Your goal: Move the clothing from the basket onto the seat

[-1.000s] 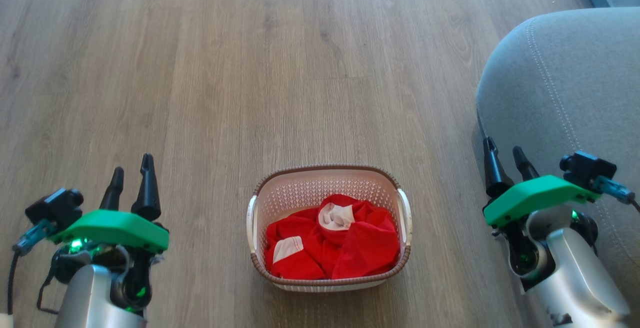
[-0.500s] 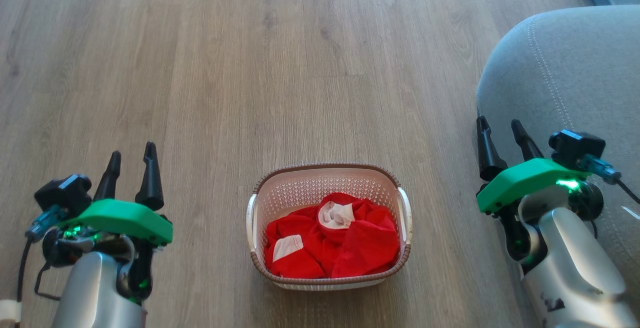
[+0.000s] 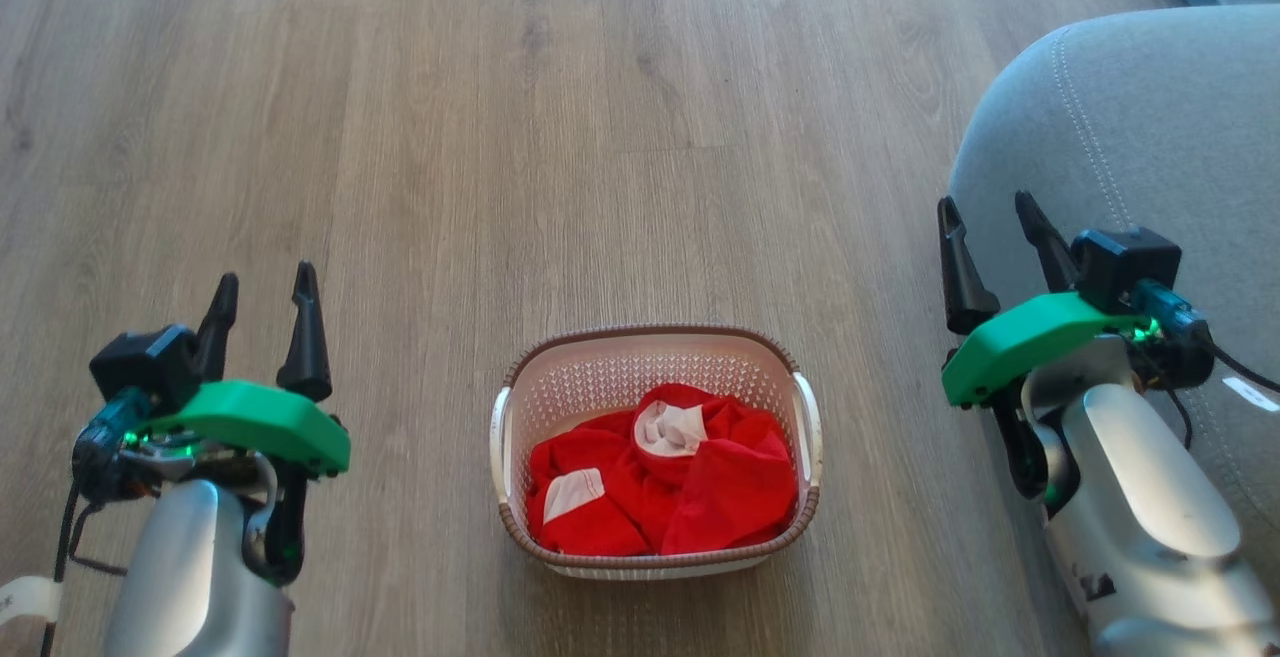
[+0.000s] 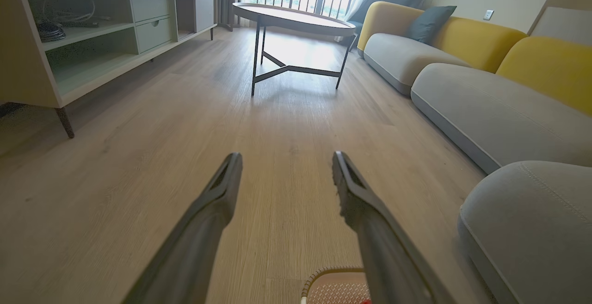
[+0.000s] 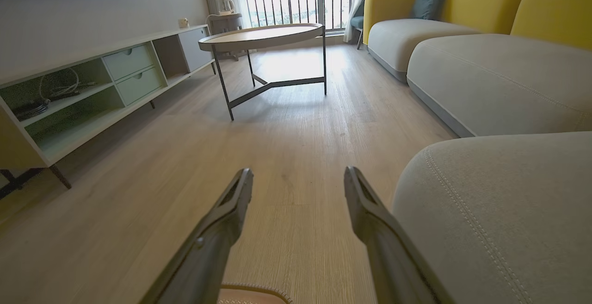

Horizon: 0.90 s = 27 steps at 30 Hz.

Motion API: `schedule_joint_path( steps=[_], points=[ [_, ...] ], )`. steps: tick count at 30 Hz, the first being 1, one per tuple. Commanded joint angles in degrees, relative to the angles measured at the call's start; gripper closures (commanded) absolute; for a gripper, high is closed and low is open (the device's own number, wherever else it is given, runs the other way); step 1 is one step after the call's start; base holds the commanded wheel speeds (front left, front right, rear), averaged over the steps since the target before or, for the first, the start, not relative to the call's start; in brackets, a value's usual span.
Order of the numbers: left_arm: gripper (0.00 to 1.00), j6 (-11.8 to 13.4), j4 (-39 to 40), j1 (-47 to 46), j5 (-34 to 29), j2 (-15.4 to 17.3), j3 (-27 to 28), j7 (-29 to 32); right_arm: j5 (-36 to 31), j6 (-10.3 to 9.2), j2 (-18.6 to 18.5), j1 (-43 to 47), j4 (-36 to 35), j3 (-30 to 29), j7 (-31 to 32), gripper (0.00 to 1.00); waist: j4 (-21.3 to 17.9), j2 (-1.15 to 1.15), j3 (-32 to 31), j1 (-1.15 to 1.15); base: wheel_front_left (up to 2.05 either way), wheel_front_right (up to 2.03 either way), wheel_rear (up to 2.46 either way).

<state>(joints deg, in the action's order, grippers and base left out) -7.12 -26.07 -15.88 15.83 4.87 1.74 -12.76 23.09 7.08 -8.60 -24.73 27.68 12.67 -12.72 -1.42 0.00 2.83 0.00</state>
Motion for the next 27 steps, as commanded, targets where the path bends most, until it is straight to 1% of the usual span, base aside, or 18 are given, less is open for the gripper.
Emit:
schedule_joint_path(
  steps=[1,10,17,27],
  points=[
    [0.0,-0.3,1.6,-3.7,-1.4,1.5,1.6,-0.8,-1.3,0.38,-0.6,-3.2,-1.6,1.1,-0.8,0.0,0.0,0.0,0.0,0.0,0.0,0.0,0.0],
    [0.0,-0.4,0.4,-5.1,-6.1,1.2,2.5,-2.2,-5.3,0.41,-0.6,-4.8,-0.7,0.9,-2.3,0.0,0.2,0.0,0.1,0.0,0.0,0.0,0.0],
    [0.0,-0.4,-0.1,-5.1,-5.6,1.2,2.6,-2.2,-4.4,0.41,-0.2,-4.5,-0.5,-0.7,-2.3,0.0,0.2,0.0,0.3,0.0,0.0,0.0,0.0],
    [0.0,-0.4,-0.3,-5.1,-5.6,1.2,2.4,-2.2,-3.6,0.41,-0.3,-4.4,-0.1,-0.6,-2.3,0.0,0.1,0.0,0.2,0.0,0.0,0.0,0.0]
  ],
)
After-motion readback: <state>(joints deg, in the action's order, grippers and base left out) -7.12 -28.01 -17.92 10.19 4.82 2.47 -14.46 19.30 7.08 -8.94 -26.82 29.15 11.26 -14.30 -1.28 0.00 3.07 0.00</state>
